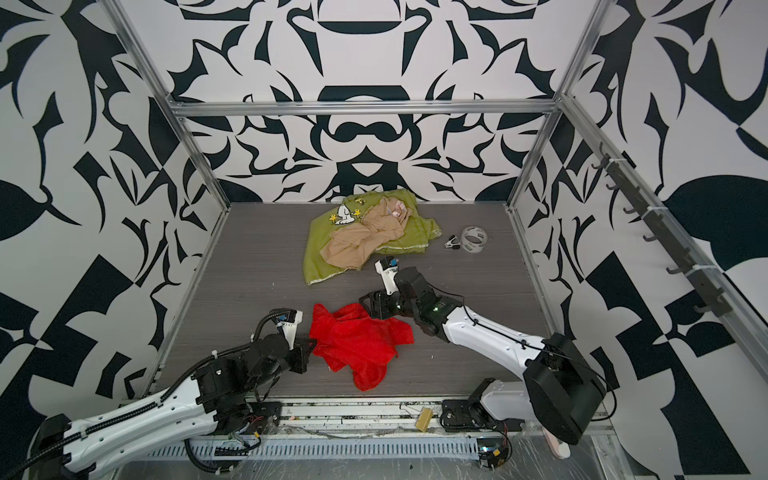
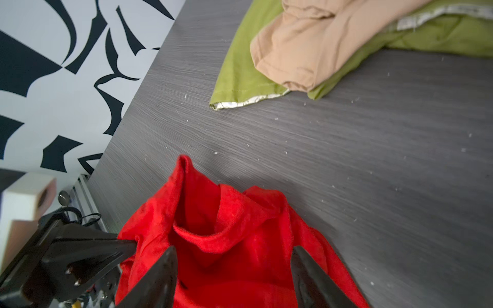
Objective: Pick out a specific cloth from the pile
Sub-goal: 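Carry the red cloth toward the robot with both grippers and lower it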
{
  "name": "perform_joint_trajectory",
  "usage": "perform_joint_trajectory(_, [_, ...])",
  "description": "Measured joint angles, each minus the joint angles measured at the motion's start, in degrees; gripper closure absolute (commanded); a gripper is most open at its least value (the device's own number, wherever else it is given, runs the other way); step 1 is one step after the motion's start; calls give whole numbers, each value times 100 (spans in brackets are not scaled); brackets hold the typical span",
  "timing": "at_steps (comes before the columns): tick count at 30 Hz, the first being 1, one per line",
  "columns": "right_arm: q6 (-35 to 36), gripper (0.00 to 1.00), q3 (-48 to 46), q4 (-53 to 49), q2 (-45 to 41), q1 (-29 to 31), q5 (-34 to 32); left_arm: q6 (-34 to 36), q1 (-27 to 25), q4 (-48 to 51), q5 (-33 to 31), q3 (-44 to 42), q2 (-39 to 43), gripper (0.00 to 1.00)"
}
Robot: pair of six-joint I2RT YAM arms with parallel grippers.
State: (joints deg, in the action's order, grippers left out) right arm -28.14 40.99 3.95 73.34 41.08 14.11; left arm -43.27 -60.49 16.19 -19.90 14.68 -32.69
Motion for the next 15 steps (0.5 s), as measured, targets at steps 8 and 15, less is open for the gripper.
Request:
perform_joint_trajectory(8, [153,28,0,-33,-247,0,-37,-363,0,396,-214,-46,131,51])
perform_joint_trajectory(15, [267,28,-2,-199,-551,0,-105,-321,4,623,-234,42,273,34])
